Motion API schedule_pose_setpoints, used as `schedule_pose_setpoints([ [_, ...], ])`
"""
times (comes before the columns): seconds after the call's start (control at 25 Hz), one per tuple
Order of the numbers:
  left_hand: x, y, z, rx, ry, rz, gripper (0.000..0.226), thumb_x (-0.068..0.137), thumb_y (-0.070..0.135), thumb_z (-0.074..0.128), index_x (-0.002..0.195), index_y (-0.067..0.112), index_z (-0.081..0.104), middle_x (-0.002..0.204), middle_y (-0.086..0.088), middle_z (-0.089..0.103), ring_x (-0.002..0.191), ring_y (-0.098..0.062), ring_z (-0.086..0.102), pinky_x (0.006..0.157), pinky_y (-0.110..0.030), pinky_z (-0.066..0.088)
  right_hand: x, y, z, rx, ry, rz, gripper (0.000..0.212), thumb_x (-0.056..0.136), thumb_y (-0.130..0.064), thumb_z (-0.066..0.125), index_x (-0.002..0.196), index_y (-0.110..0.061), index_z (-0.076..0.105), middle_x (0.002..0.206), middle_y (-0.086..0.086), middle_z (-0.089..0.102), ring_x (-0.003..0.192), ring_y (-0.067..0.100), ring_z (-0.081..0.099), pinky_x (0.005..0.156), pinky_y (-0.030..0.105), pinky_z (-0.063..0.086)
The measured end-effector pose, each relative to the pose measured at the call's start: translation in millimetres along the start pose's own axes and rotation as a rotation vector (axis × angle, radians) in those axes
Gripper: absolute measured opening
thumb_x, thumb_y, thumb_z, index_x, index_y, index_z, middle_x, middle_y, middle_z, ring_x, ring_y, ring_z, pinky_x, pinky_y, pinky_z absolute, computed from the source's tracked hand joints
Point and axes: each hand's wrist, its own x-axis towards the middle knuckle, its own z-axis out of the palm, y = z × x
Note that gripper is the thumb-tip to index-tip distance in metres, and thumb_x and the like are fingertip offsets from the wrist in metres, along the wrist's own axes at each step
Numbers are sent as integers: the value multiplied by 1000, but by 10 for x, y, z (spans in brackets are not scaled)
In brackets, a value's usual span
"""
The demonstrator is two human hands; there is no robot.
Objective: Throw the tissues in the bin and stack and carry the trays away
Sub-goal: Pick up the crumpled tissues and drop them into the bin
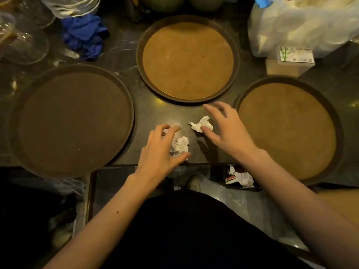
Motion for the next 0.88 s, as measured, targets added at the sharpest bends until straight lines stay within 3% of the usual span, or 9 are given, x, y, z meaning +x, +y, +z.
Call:
schedule_pose_setpoints([
  [0.2, 126, -174, 11, 17, -149, 42, 68, 71, 52, 76, 130, 31, 47, 128, 0, 38, 113, -19, 39, 80, -39, 51, 28, -44, 244, -27, -26, 181, 57, 92, -38, 62, 142, -18, 46, 140, 18, 43, 129, 34, 39, 102, 42, 40],
  [0.44, 171, -129, 67, -6, -243, 78, 67, 74, 44, 78, 132, 28, 49, 124, -2, 40, 111, -17, 40, 84, -36, 51, 93, -18, 358, -27, 5, 196, 50, 90, -39, 64, 135, -21, 54, 129, 15, 48, 118, 30, 45, 92, 30, 37],
  [0.76, 167, -62, 204, 47, -183, -36, 49, 83, 35, 71, 127, 20, 56, 112, -2, 48, 104, -18, 45, 75, -29, 44, 173, 130, 372, 48, -57, 100, 47, 89, -38, 67, 132, -23, 57, 117, 11, 49, 107, 26, 45, 84, 29, 39],
  [0.88, 177, -53, 220, 53, -131, -71, 42, 85, 32, 69, 122, 15, 60, 108, -3, 52, 99, -20, 50, 73, -33, 48, 184, 167, 391, 56, -80, 64, 44, 90, -33, 67, 131, -21, 58, 114, 10, 51, 104, 26, 48, 82, 33, 44],
])
